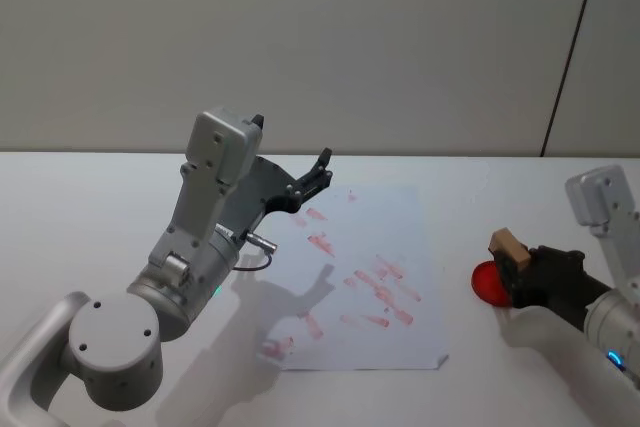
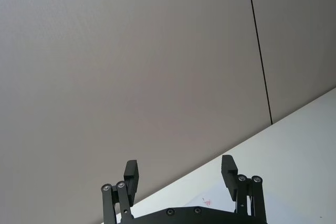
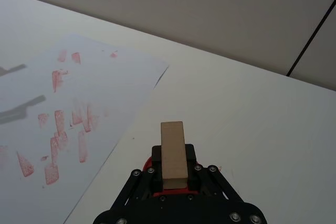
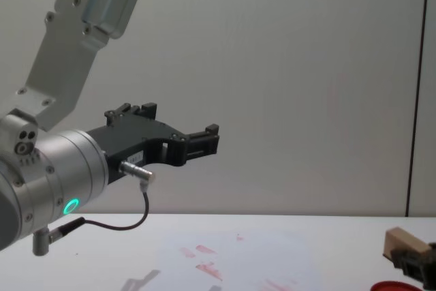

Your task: Use the one hand to pick up the stamp and affix it onto the A4 paper.

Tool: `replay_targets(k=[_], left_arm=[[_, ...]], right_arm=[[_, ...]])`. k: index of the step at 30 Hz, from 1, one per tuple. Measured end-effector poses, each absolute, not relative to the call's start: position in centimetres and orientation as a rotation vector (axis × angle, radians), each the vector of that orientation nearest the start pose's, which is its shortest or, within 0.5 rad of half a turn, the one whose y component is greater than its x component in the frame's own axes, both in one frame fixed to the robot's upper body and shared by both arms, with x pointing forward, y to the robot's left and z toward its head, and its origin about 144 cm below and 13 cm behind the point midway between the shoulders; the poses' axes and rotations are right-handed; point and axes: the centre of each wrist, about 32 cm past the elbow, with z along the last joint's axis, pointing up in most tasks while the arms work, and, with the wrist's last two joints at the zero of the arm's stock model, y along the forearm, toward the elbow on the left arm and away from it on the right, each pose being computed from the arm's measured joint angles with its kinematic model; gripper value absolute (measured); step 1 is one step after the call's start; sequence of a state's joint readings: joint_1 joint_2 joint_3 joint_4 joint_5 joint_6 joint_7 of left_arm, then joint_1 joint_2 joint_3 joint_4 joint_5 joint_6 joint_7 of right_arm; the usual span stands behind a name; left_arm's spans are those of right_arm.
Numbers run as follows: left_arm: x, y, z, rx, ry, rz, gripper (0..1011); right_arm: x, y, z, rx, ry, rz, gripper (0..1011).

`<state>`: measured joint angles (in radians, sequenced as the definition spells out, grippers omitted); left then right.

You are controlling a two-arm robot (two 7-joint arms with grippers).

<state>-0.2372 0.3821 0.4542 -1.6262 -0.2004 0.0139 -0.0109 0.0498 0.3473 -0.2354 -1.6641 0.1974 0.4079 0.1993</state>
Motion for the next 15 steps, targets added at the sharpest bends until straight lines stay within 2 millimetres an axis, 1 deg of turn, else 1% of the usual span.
replay_targets(k=[13, 15], left_arm=[[49.2, 19.8, 120.4, 0.061, -0.268, 1.124, 1003], [49.2, 19.8, 120.4, 0.061, -0.268, 1.124, 1003]], right_arm=[[46.8, -24.9, 116.0, -0.428, 0.133, -1.141, 221], [46.9, -24.8, 115.8, -0.432, 0.132, -1.141, 247]])
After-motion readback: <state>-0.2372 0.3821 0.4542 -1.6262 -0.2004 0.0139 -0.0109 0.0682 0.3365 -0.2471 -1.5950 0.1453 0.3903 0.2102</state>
